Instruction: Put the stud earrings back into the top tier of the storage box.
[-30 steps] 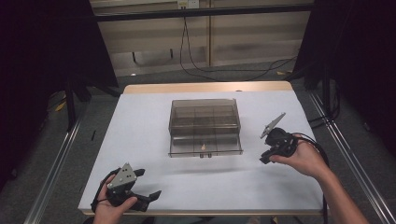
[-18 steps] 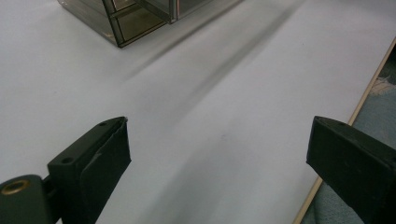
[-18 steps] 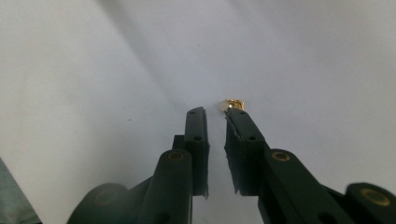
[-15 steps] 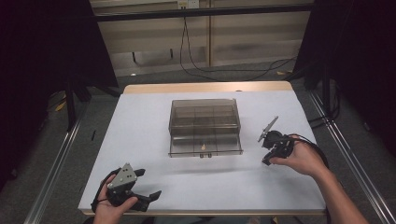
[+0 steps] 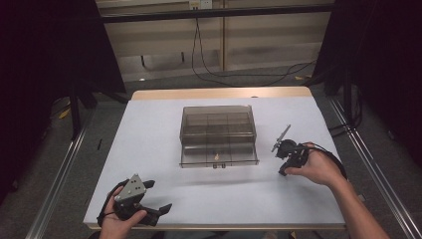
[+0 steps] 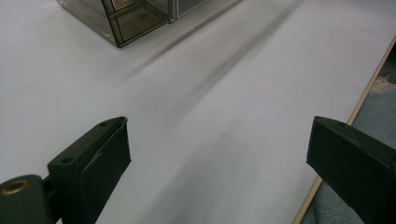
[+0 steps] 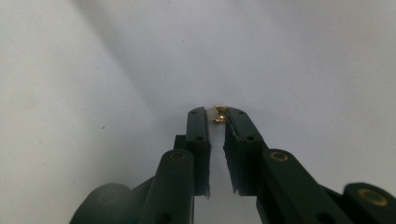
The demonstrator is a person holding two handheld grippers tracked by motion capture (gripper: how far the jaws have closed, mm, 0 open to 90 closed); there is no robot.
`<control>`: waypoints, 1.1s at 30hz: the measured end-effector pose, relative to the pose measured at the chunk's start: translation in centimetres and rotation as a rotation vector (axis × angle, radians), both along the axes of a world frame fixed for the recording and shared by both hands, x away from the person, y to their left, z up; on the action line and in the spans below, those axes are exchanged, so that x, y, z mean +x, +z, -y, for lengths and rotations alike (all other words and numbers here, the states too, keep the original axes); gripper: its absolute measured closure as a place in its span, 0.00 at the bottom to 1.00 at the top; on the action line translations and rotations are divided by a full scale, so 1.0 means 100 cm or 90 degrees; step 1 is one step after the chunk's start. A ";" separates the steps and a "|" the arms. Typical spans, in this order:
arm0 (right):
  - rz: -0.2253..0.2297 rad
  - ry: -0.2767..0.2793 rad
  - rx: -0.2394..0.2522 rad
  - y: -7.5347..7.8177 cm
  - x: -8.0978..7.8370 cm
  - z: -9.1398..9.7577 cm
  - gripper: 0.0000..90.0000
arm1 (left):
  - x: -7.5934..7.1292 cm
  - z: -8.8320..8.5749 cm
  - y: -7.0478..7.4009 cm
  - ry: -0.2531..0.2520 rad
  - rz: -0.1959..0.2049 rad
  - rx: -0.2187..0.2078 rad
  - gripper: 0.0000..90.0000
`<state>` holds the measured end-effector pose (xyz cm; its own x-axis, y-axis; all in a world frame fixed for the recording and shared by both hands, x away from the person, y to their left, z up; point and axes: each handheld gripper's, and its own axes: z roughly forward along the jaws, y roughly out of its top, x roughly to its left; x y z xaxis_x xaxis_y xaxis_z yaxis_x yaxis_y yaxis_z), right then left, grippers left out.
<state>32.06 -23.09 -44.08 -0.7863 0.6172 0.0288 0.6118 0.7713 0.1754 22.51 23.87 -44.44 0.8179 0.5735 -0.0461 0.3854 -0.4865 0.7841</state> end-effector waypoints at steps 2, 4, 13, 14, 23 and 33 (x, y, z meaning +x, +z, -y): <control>0.004 -0.001 0.001 -0.001 0.000 -0.002 0.90 | 0.000 0.000 0.000 -0.001 0.001 0.002 0.07; -0.001 -0.002 -0.005 -0.002 0.001 -0.003 0.90 | 0.000 0.000 0.000 -0.001 0.001 -0.002 0.07; -0.012 -0.007 -0.017 -0.004 0.006 -0.005 0.93 | 0.000 0.000 0.000 -0.002 -0.001 0.001 0.07; -0.007 -0.002 -0.013 -0.004 0.007 -0.005 0.94 | 0.000 0.000 0.000 -0.002 -0.001 0.001 0.07; -0.025 -0.019 0.001 -0.004 0.008 -0.002 0.96 | 0.000 0.000 0.000 0.003 -0.004 0.001 0.07; -0.024 -0.019 0.027 0.001 0.006 0.000 0.96 | 0.000 -0.001 0.000 0.001 0.001 -0.002 0.07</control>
